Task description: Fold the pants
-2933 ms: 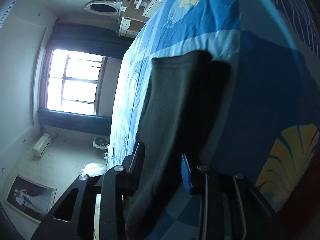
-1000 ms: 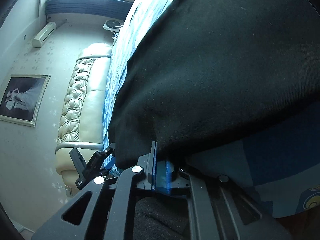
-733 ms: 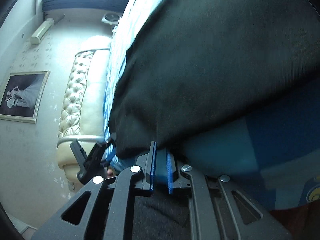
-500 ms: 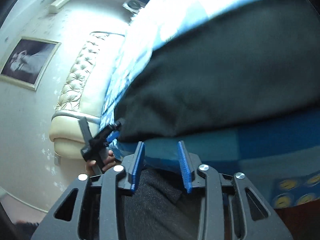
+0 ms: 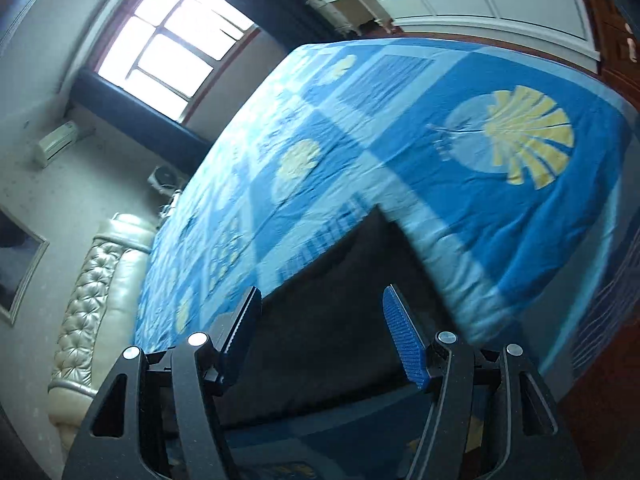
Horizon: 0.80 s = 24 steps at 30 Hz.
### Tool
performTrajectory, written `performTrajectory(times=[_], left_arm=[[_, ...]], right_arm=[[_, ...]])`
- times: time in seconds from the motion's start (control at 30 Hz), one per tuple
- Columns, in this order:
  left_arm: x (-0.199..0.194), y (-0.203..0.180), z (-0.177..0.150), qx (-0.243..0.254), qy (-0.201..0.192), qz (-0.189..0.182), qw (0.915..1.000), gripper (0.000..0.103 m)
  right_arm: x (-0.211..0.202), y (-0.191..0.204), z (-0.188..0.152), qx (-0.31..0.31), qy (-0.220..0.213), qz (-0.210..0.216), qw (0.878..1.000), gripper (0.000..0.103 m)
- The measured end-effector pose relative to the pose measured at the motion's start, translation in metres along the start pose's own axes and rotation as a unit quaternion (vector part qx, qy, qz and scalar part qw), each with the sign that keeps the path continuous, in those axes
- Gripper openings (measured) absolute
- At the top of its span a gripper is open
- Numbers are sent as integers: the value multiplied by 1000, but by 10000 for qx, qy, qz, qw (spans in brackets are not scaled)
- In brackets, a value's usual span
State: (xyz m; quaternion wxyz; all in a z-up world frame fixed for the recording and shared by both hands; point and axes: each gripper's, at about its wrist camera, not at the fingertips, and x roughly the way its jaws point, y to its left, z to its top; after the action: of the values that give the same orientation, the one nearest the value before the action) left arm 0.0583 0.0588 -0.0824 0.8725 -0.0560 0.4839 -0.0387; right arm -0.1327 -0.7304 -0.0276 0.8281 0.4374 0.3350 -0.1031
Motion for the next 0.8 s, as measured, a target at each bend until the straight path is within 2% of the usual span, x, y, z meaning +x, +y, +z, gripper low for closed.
performTrajectory(times=[0.1, 0.23, 0.3, 0.33, 0.4, 0.47, 0.53, 0.57, 0.63, 0.67, 0.7, 0.8], left_arm=[[-1, 0, 0, 80, 7, -52, 10000, 101], [-2, 1, 2, 29, 36, -79, 10000, 101], [-3, 1, 2, -37, 49, -81, 9999, 101], [-2, 1, 3, -68, 57, -74, 9999, 101], [-2, 0, 4, -101, 76, -41, 9999, 101], [0, -1, 4, -116, 78, 5, 9999, 101], [1, -2, 4, -120, 75, 60, 9999, 101], [1, -2, 5, -121, 78, 72, 9999, 101], [1, -1, 5, -136, 99, 61, 9998, 101], [1, -1, 6, -135, 112, 49, 9998, 101], [1, 0, 6, -127, 124, 37, 9998, 101], [0, 1, 5, -114, 158, -2, 9998, 101]], right_arm=[[17, -29, 8, 179, 270, -174, 9993, 63], [39, -44, 2, 250, 567, -336, 9975, 63], [41, -48, -2, 307, 540, -92, 9980, 66], [43, -49, -4, 360, 605, 211, 9973, 66], [52, -48, -12, 399, 914, 687, 9926, 67], [56, -40, -20, 169, 1004, 766, 9919, 67], [57, -38, -25, 265, 926, 903, 9912, 66], [57, -39, -27, 341, 842, 914, 9917, 65], [61, -36, -33, 407, 782, 796, 9929, 51], [65, -36, -35, 462, 783, 711, 9933, 39], [66, -35, -38, 555, 772, 650, 9933, 33], [64, -33, -41, 972, 622, 808, 9900, 28]])
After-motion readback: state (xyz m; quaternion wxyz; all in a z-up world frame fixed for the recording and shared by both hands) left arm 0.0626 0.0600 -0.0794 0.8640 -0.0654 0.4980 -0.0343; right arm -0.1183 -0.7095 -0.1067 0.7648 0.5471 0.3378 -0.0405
